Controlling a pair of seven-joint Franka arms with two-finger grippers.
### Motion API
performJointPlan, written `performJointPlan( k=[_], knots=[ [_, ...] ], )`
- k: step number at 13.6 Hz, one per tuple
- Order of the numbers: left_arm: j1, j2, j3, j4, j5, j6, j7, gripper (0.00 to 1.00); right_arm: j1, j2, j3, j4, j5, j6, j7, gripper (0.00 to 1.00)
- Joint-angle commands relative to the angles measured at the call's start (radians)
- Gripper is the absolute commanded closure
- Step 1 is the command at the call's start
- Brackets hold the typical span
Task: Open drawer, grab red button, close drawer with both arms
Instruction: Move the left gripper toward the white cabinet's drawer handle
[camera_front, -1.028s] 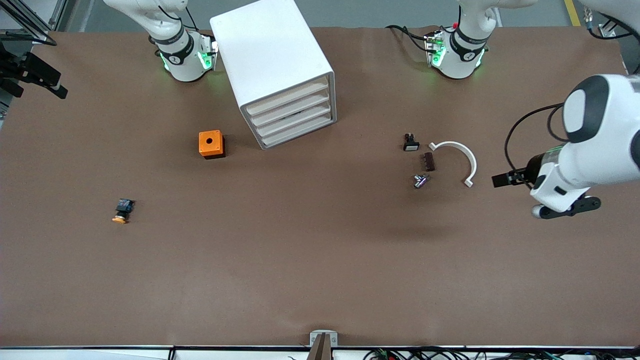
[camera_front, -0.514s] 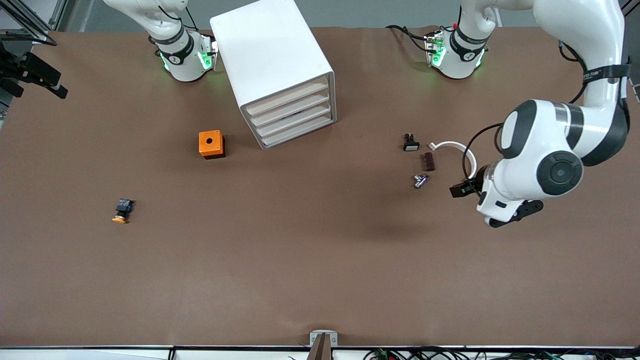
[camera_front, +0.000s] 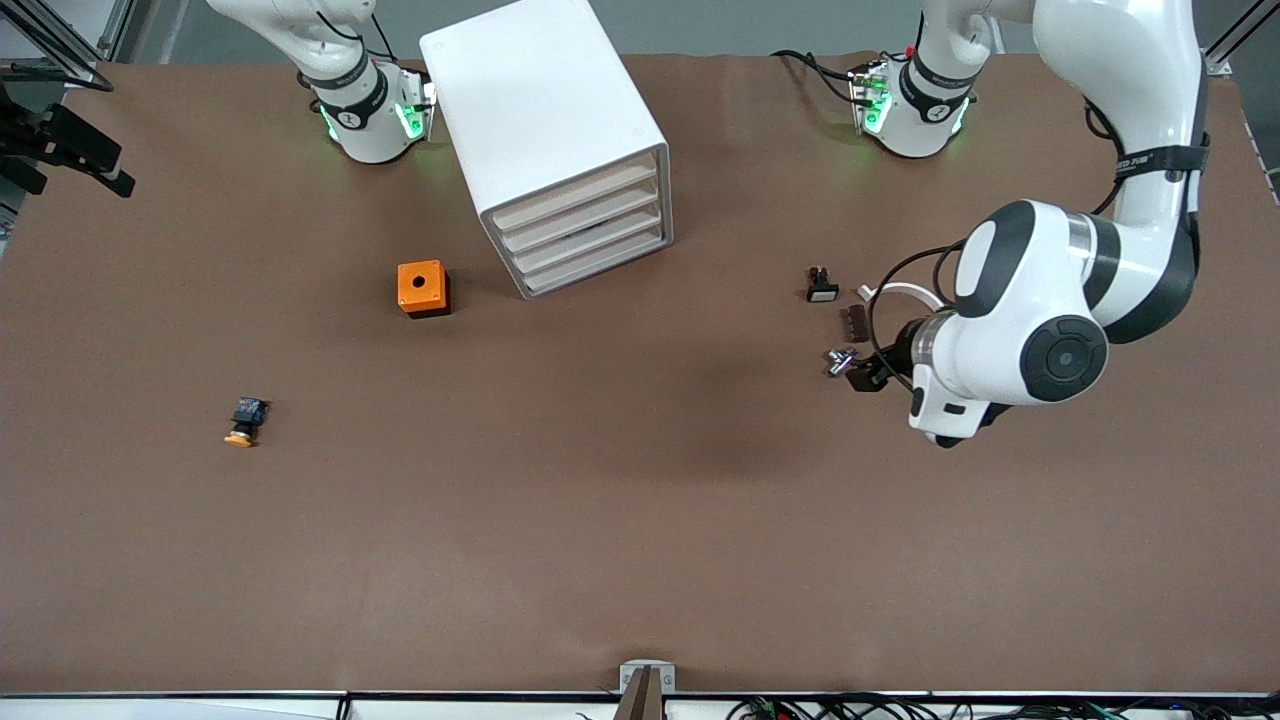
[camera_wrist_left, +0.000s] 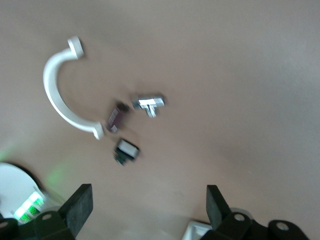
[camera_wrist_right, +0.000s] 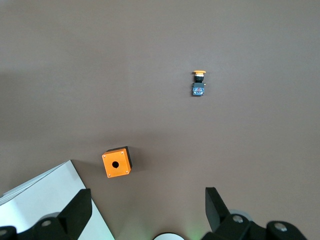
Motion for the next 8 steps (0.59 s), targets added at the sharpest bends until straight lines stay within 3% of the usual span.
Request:
performJointPlan(
  k=[1,4,8],
  knots=[
    [-0.038,0.048,0.003,0.037,-0.099,-0.028,-0.154,0.0,0.01,-0.017,-0.007,-0.013,-0.009,-0.002,-0.006,0.0],
    [-0.051,0.105,0.003,0.048,-0.244,-0.113,-0.317,0.0,0.008,-0.017,-0.007,-0.013,-0.009,0.0,-0.006,0.0],
    [-0.042,0.204,0.004,0.112,-0.376,-0.133,-0.477,0.0,0.008,-0.017,-0.01,-0.013,-0.009,0.0,-0.006,0.0]
  ],
)
